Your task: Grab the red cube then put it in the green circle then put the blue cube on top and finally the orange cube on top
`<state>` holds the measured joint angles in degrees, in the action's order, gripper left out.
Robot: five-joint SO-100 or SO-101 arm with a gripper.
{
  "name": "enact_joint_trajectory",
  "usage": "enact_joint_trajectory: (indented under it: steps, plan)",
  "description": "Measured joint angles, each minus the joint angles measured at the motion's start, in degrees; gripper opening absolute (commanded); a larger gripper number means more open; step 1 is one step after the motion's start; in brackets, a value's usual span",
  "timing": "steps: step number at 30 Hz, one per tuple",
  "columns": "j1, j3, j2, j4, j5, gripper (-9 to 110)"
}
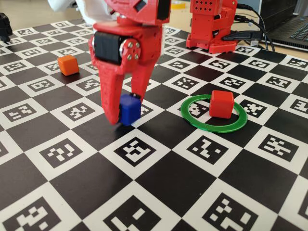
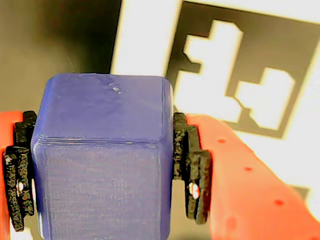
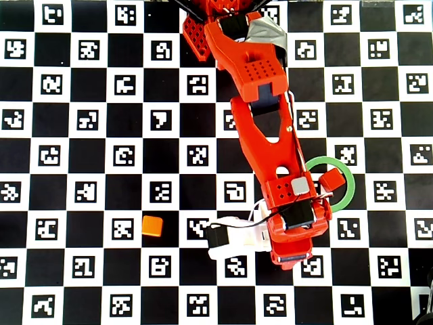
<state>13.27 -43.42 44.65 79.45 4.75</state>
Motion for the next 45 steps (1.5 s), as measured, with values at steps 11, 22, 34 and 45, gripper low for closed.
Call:
enact_joint_trajectory:
  steps: [11, 22, 34, 45]
  plan:
    - [0.0, -13.3, 19.2, -0.9, -1.1, 12]
    - [4.0, -24.9, 34.9, -0.5, -3.3, 11]
    - [14.2, -33.7, 45.5, 1.7, -5.4, 10]
    - [19.2, -36.1, 44.2, -0.1, -5.4, 10]
